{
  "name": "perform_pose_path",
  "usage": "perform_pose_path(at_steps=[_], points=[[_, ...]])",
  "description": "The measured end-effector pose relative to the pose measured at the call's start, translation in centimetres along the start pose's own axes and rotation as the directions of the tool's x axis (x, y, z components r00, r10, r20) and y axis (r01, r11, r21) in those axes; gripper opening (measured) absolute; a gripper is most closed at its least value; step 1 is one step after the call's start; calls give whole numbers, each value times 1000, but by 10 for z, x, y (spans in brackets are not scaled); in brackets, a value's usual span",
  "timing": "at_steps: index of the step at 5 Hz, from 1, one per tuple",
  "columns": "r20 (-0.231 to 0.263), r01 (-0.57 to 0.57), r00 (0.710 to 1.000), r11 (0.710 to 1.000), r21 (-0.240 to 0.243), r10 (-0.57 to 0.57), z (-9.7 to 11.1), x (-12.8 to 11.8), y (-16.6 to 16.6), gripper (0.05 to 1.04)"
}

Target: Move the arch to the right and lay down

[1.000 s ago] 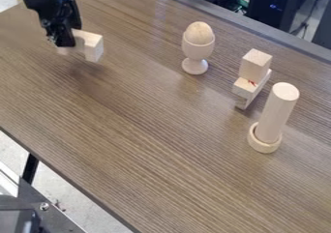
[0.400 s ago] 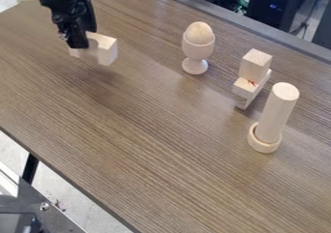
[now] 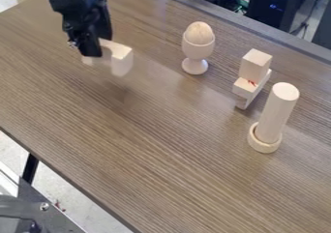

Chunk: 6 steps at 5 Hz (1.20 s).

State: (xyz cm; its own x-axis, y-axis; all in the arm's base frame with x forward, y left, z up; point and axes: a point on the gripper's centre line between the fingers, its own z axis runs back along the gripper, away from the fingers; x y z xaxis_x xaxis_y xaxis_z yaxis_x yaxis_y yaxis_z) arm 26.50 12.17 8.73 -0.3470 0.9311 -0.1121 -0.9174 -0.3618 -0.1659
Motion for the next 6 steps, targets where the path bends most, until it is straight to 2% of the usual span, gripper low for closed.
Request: perform_pose_path(at_steps=[3,6], points=[[3,157,988,987,39,-157,-21,-35,38,535],[-8,217,976,976,23,-217,-28,-72,43,535]])
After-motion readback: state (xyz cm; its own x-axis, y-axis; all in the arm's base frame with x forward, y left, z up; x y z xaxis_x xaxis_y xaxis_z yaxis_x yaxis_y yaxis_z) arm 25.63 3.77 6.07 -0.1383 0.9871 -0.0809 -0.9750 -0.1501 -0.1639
